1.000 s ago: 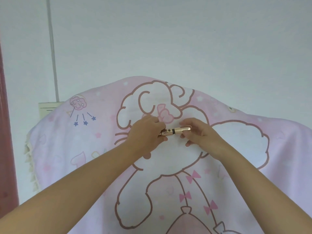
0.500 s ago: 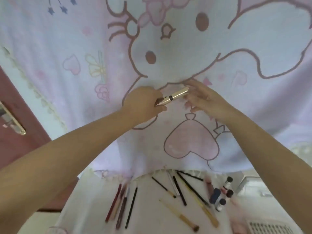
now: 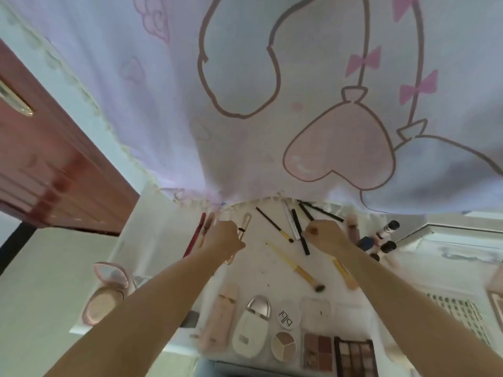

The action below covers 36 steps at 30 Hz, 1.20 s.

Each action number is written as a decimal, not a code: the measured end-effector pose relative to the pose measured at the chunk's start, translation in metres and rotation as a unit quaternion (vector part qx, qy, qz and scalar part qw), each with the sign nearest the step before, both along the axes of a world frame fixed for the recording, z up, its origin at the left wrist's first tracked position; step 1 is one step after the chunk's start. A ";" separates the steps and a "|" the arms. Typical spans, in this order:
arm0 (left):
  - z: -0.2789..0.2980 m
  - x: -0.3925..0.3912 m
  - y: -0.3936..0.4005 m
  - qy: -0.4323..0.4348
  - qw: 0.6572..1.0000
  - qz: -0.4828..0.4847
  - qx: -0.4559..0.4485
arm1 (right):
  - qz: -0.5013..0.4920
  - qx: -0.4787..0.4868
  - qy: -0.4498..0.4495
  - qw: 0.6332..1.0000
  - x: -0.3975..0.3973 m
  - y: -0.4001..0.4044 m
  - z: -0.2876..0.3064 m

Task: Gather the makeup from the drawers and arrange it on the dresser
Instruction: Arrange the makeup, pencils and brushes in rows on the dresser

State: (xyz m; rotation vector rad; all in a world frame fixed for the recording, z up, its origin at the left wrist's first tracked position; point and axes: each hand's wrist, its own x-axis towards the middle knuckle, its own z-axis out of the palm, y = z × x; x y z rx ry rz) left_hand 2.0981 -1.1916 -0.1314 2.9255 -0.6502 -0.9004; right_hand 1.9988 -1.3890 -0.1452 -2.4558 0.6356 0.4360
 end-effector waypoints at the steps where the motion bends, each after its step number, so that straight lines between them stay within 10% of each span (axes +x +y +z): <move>1: -0.007 -0.002 0.001 0.002 1.000 0.007 0.005 | 0.000 -0.012 -0.001 1.000 0.002 0.003 -0.008; 15: -0.036 -0.003 0.001 -0.004 0.996 0.066 0.054 | -0.046 -0.048 0.030 0.997 0.031 0.012 -0.044; 27: 0.022 -0.025 -0.070 -0.157 0.945 -0.200 -0.206 | -0.168 0.067 -0.285 0.941 -0.014 -0.010 0.044; 32: 0.038 -0.052 -0.091 -0.101 0.948 -0.203 -0.224 | -0.289 0.241 -0.284 0.882 -0.032 -0.019 0.072; 36: 0.052 -0.064 -0.087 -0.107 0.940 -0.256 -0.196 | -0.246 0.167 -0.218 0.929 -0.034 -0.027 0.079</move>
